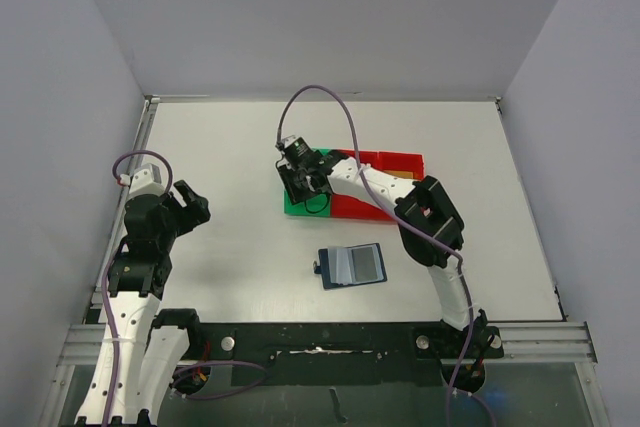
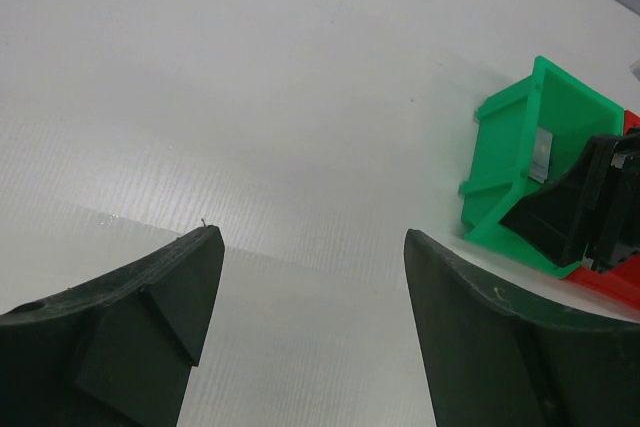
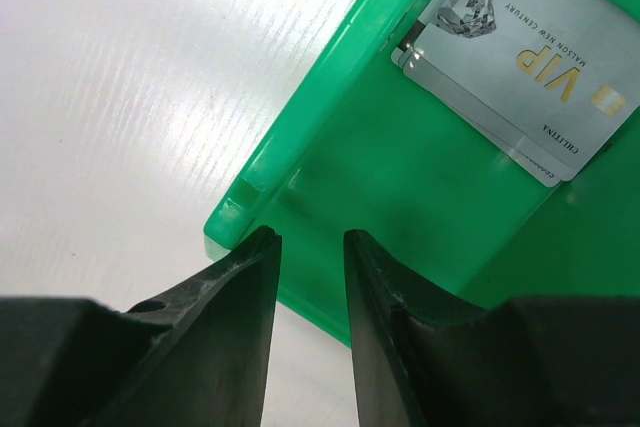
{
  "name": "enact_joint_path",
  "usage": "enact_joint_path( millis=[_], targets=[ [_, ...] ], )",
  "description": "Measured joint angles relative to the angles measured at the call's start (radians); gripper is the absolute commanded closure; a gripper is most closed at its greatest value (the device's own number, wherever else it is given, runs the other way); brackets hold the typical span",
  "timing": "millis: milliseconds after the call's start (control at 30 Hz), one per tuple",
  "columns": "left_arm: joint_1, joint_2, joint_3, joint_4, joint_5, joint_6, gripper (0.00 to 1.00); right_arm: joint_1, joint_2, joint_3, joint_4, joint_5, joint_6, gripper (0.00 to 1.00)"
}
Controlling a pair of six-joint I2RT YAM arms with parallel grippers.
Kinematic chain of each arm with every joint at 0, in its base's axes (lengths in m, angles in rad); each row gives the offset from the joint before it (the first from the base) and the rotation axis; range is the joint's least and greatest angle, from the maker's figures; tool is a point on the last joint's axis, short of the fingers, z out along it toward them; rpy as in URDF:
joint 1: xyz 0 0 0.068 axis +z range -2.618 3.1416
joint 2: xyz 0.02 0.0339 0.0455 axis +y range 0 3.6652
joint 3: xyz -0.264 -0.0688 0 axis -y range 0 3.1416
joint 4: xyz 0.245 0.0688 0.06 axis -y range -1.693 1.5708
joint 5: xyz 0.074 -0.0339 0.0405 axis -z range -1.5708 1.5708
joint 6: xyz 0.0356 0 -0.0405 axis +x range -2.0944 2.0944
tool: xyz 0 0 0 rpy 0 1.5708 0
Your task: Take the credit cards out of the card holder
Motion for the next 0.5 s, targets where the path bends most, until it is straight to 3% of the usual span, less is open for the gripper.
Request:
enact_joint_path(
  millis=[233, 500],
  targets=[
    [0.0, 0.009, 0.0, 0.0, 0.003, 0.0, 0.27, 0.013, 0.0, -0.006, 0.0, -0.012, 0.0, 0.66],
    [0.0, 0.03, 0.0, 0.002, 0.092, 0.002, 0.26, 0.02, -0.042, -0.005, -0.043, -0.021, -0.011, 0.57]
  ],
)
